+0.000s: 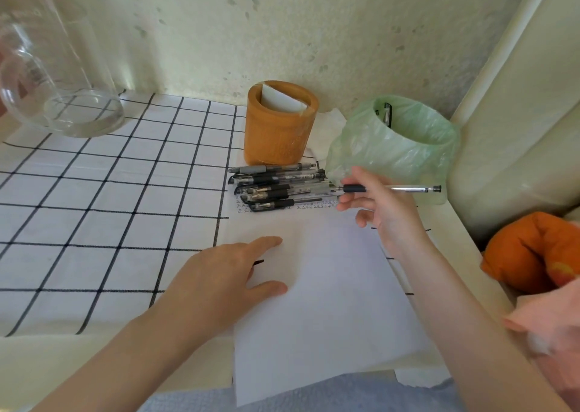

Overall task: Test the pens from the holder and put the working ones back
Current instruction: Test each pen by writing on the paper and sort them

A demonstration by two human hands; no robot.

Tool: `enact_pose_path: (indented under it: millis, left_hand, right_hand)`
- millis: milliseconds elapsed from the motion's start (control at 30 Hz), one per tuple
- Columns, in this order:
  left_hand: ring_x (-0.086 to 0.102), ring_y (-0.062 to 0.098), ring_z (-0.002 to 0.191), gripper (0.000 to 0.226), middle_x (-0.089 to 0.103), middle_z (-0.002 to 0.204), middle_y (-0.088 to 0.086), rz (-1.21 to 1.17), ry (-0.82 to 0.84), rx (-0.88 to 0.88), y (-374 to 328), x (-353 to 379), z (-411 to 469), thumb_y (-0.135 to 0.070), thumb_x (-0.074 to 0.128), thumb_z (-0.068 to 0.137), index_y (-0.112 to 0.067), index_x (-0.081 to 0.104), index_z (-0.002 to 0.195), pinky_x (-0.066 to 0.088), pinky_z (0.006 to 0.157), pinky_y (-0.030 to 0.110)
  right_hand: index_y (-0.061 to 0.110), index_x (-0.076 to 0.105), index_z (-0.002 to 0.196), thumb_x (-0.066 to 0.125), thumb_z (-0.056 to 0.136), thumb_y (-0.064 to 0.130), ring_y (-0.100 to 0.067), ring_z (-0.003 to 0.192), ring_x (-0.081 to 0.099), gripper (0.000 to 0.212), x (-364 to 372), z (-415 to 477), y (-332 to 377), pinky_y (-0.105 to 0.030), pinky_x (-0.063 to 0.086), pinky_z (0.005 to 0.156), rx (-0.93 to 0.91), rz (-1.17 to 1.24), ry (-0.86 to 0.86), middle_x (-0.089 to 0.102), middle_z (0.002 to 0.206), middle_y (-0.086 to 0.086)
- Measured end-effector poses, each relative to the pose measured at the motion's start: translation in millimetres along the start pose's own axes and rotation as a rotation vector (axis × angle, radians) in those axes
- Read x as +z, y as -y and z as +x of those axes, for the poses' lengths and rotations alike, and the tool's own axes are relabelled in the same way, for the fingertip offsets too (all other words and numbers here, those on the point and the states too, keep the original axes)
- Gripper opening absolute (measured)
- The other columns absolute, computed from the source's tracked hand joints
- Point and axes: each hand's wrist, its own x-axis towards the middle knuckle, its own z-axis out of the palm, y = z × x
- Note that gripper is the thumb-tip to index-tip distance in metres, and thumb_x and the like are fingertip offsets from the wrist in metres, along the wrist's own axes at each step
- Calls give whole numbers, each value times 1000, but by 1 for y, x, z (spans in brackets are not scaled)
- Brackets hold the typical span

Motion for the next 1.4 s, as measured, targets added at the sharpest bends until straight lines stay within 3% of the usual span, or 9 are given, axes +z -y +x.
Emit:
enact_pose_path:
  millis: [100, 233, 333, 433, 600, 767, 967, 1167, 1400]
  left_hand:
    - [44, 5, 82, 63, 37, 74, -17, 29, 13, 2, 0, 0, 0, -62, 47, 83, -50, 21, 139, 34, 71, 19]
    - [40, 5, 80, 64, 36, 74, -15, 37, 14, 2, 0, 1, 0, -61, 48, 83, -49, 21, 139, 33, 70, 18]
    - [41, 5, 79, 64, 36, 71, -17, 40, 15, 1, 2, 1, 1, -61, 48, 83, -50, 21, 139, 32, 69, 19]
    - [40, 7, 74, 63, 35, 68, -17, 50, 22, -3, 2, 1, 1, -60, 49, 83, -49, 22, 139, 31, 67, 19]
    - [39, 7, 68, 63, 35, 66, -14, 53, 27, -15, 2, 1, 1, -60, 50, 83, -49, 23, 139, 29, 61, 19]
    - [39, 7, 68, 63, 36, 66, -13, 51, 30, -25, 2, 1, 2, -60, 50, 82, -49, 24, 138, 30, 58, 18]
    - [41, 7, 76, 63, 37, 68, -16, 54, 28, -22, 2, 1, 2, -61, 50, 82, -50, 23, 138, 31, 67, 20]
    - [40, 8, 74, 63, 37, 67, -15, 50, 24, -23, 2, 1, 2, -60, 50, 82, -49, 24, 138, 31, 66, 20]
    - [43, 7, 76, 62, 39, 70, -16, 24, 11, -18, 3, 2, 2, -60, 51, 82, -50, 24, 137, 32, 66, 20]
  right_hand:
    - [2, 56, 68, 71, 83, 20, -14, 39, 46, 28, 3, 9, -12, -19, 30, 36, -99, -79, -125, 53, 46, -4]
    - [9, 43, 53, 70, 84, 17, -17, 43, 33, 42, 8, 19, -28, -23, 28, 44, -202, -116, -253, 43, 49, -11]
    - [6, 45, 55, 63, 82, 15, -20, 53, 32, 34, 9, 24, -37, -29, 26, 51, -245, -149, -313, 41, 56, -12]
    - [13, 35, 52, 57, 76, 12, -20, 57, 27, 31, 9, 25, -39, -31, 23, 53, -272, -180, -355, 33, 56, -11]
    - [18, 26, 51, 56, 79, 0, -9, 51, 19, 45, 9, 25, -38, -26, 19, 48, -299, -217, -383, 23, 52, 1]
    - [19, 25, 52, 56, 79, 0, -6, 48, 17, 46, 8, 26, -39, -22, 18, 46, -294, -217, -378, 22, 45, 12]
    - [19, 26, 51, 56, 78, -2, -5, 46, 18, 46, 9, 26, -40, -21, 19, 45, -311, -230, -360, 22, 47, 10]
    - [18, 25, 52, 55, 79, -4, -5, 44, 17, 46, 9, 26, -40, -19, 17, 43, -337, -260, -366, 22, 42, 10]
    - [18, 25, 53, 55, 79, -3, -6, 45, 18, 45, 8, 26, -40, -20, 16, 44, -332, -273, -370, 21, 51, 4]
